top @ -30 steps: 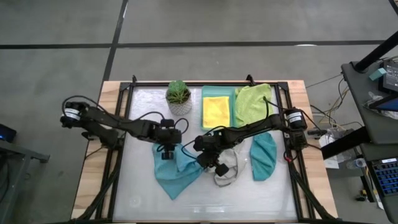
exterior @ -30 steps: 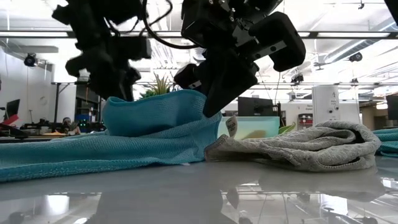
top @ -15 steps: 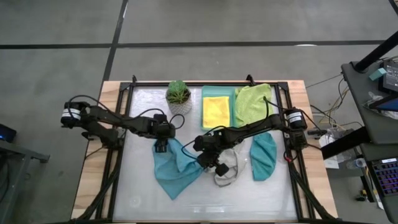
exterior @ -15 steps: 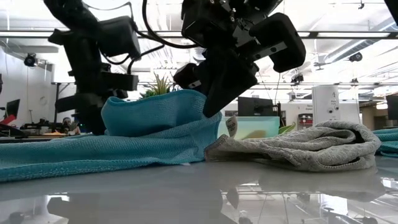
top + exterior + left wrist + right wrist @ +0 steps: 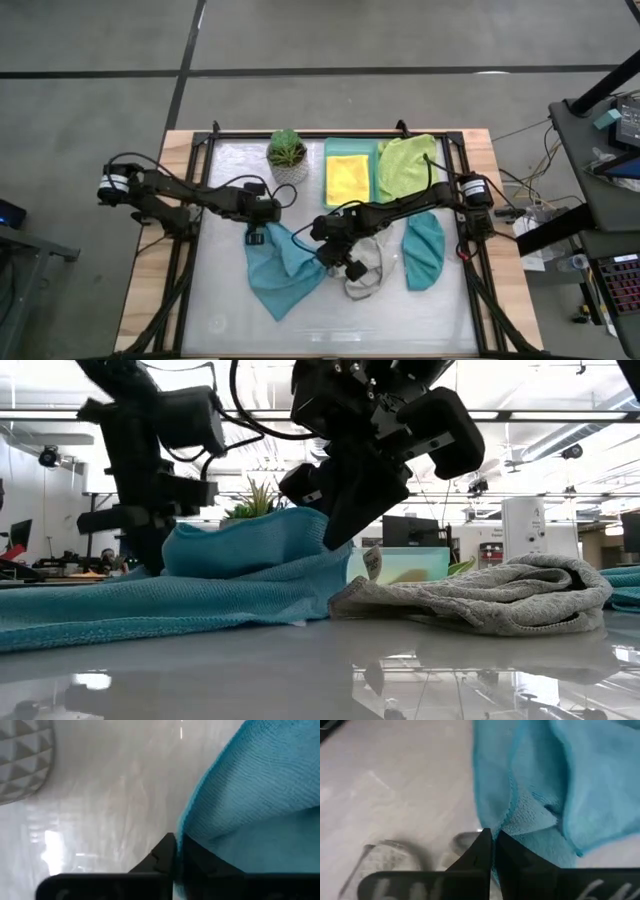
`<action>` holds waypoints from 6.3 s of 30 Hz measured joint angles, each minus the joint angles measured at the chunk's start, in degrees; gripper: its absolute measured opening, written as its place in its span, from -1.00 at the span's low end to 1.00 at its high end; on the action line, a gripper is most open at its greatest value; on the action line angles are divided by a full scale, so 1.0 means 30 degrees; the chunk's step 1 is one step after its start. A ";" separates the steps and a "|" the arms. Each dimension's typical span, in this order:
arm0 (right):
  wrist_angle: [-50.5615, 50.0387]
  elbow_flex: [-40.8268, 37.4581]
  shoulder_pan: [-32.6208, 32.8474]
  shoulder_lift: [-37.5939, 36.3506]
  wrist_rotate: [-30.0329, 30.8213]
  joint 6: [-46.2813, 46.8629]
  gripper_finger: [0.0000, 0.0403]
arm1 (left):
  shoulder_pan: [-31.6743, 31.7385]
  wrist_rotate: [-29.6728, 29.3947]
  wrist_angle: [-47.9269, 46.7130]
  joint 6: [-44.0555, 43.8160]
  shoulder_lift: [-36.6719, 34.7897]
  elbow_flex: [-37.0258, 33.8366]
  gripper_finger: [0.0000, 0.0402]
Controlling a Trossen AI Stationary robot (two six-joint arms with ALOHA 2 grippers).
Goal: Fold microfiber towels
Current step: Fold the left blue microfiber cloth
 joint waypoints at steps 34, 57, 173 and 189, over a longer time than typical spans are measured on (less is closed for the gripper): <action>0.2572 0.0769 -0.2421 -0.0514 0.6414 0.8433 -0.09 | -0.1361 -0.4361 -0.1976 -0.2409 -0.6785 0.3586 -1.00; 0.7359 0.0481 -0.2386 0.1957 0.8403 0.9042 -0.72 | -0.1448 -0.4345 -0.1970 -0.2372 -0.6655 0.3571 -1.00; -0.0179 0.7282 -0.7078 -0.5034 0.6560 -0.0888 -0.96 | -0.0167 -0.7578 -1.2454 -0.1615 -0.6279 1.2720 -1.00; -0.4188 0.7621 -0.5241 -0.5078 0.3579 0.1944 -0.96 | 0.1019 -0.1066 -1.4271 -0.6215 -0.6257 1.3704 -1.00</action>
